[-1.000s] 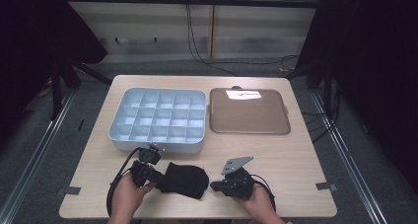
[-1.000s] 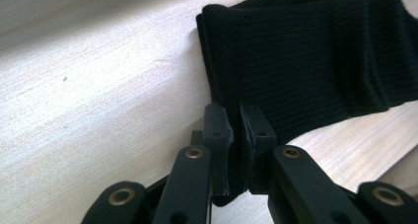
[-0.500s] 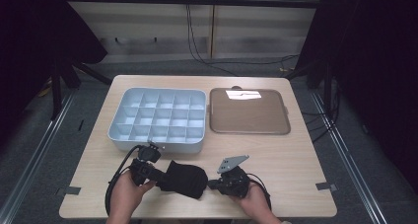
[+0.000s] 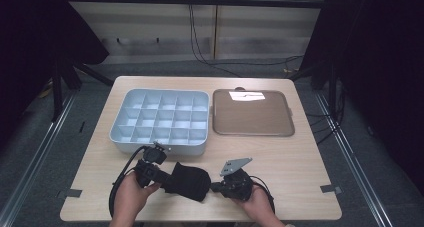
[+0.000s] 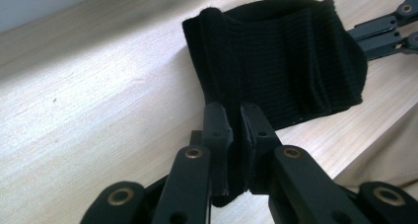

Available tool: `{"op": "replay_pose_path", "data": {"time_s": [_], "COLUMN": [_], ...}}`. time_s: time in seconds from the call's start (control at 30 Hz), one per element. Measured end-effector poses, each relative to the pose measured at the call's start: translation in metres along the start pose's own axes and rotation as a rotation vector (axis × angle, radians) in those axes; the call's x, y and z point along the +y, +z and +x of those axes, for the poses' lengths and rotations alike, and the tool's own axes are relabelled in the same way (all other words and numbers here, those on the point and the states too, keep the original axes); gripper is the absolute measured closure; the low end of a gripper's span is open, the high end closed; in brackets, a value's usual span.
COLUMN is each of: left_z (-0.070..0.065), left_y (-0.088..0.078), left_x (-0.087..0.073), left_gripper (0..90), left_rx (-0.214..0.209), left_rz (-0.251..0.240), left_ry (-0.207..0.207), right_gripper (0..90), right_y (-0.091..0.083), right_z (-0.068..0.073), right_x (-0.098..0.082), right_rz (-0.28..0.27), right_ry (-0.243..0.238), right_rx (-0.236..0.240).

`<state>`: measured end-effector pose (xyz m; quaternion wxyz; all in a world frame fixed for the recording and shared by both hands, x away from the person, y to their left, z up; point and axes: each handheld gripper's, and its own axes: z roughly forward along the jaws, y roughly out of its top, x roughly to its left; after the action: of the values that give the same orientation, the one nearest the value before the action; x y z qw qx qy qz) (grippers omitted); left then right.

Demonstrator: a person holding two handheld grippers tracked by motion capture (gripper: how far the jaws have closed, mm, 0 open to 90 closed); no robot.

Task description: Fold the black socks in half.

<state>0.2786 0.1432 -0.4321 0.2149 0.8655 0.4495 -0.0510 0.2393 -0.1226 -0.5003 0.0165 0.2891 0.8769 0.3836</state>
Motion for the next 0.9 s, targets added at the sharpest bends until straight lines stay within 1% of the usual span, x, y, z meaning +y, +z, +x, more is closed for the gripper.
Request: {"op": "replay_pose_path", "data": {"time_s": [0.03,0.1,0.13,0.2,0.33,0.37,0.47,0.5,0.6,0.63,0.67,0.77,0.87,0.9], "left_z": [-0.001,-0.004,-0.004,-0.005,-0.007,-0.008,-0.010,-0.010,-0.013,-0.014,-0.014,-0.017,-0.019,-0.019], "left_y": [0.000,0.001,0.001,0.000,-0.001,0.000,0.001,0.001,0.000,0.001,0.001,0.002,0.003,0.003], "left_x": [0.001,0.002,0.002,0.003,0.004,0.004,0.005,0.005,0.007,0.007,0.008,0.009,0.010,0.011], "left_gripper": [82.6,82.6,82.6,82.6,82.6,82.6,82.6,82.6,82.6,82.7,82.7,82.7,82.8,82.8], "left_rx": [-0.001,0.001,0.001,0.001,-0.003,-0.003,-0.010,-0.009,-0.010,-0.011,-0.013,-0.012,-0.014,-0.019], "left_rz": [0.004,0.000,0.000,0.008,0.008,0.010,0.006,0.011,0.014,0.010,0.018,0.015,0.027,0.022], "left_ry": [0.005,0.003,0.003,0.019,0.026,0.025,0.024,0.033,0.040,0.033,0.043,0.039,0.050,0.050], "right_gripper": [87.9,88.0,88.0,88.0,88.0,87.9,87.9,87.9,88.0,87.9,87.9,88.0,87.9,87.9], "right_y": [0.000,0.000,0.000,0.000,0.000,0.000,0.001,0.001,0.001,0.001,0.001,0.001,0.001,0.001], "right_z": [0.000,0.000,0.000,0.001,0.001,0.001,0.001,0.002,0.002,0.002,0.002,0.003,0.003,0.003], "right_x": [0.000,0.000,0.000,0.000,0.000,0.000,0.000,0.000,0.000,0.000,0.000,0.000,0.000,0.000], "right_rz": [0.000,-0.003,-0.003,-0.003,-0.002,-0.001,-0.003,-0.001,-0.001,-0.001,-0.001,0.000,-0.001,0.000], "right_ry": [-0.002,-0.002,-0.002,0.003,0.000,-0.007,-0.004,0.001,0.002,0.003,0.003,0.006,0.007,0.008], "right_rx": [-0.001,-0.002,-0.002,0.002,0.004,0.006,0.005,0.004,0.007,0.008,0.008,0.009,0.013,0.014]}}
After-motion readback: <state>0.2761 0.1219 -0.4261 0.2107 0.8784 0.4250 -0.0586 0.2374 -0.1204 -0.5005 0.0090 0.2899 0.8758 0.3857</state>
